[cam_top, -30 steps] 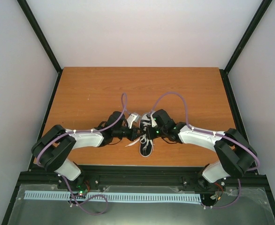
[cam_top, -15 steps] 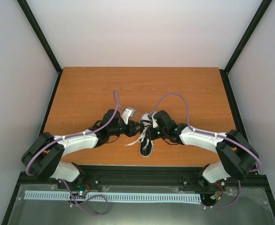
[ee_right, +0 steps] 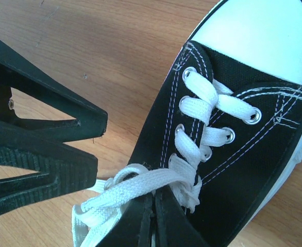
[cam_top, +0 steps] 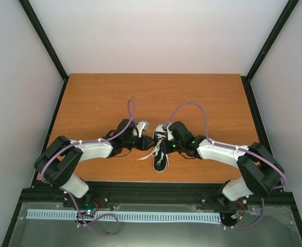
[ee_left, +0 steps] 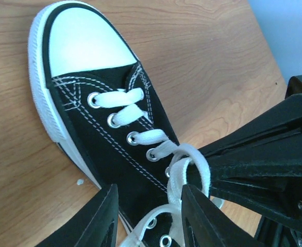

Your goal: Tie the shoes

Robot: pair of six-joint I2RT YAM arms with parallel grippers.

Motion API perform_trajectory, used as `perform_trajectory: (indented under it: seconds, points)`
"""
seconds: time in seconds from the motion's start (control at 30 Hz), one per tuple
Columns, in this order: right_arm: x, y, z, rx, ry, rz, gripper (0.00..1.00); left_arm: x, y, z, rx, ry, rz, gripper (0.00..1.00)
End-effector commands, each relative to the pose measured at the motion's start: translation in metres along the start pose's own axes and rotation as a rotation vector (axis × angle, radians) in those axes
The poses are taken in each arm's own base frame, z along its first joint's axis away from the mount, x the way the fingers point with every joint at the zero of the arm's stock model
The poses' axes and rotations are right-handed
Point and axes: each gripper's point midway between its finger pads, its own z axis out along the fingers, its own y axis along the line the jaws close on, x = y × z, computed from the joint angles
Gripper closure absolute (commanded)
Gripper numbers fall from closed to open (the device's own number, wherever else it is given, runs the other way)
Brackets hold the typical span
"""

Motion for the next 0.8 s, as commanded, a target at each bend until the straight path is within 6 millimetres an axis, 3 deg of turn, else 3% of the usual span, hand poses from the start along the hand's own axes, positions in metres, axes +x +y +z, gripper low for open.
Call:
perform_trajectory:
  seconds: [0.0,0.77]
  points:
    - [-0.0046,0.0035,-0.0039,-0.005,-0.031,-0.001,0.97,-0.0155,-0.0188,0.0019,0.084,-0.010,0.038,0.64]
    - [-0.0038,0.0044,-0.0027,-0.010,-0.025,-0.001,0.97,-0.0116,-0.0275,0.0092,0.163,0.015,0.040,0.65]
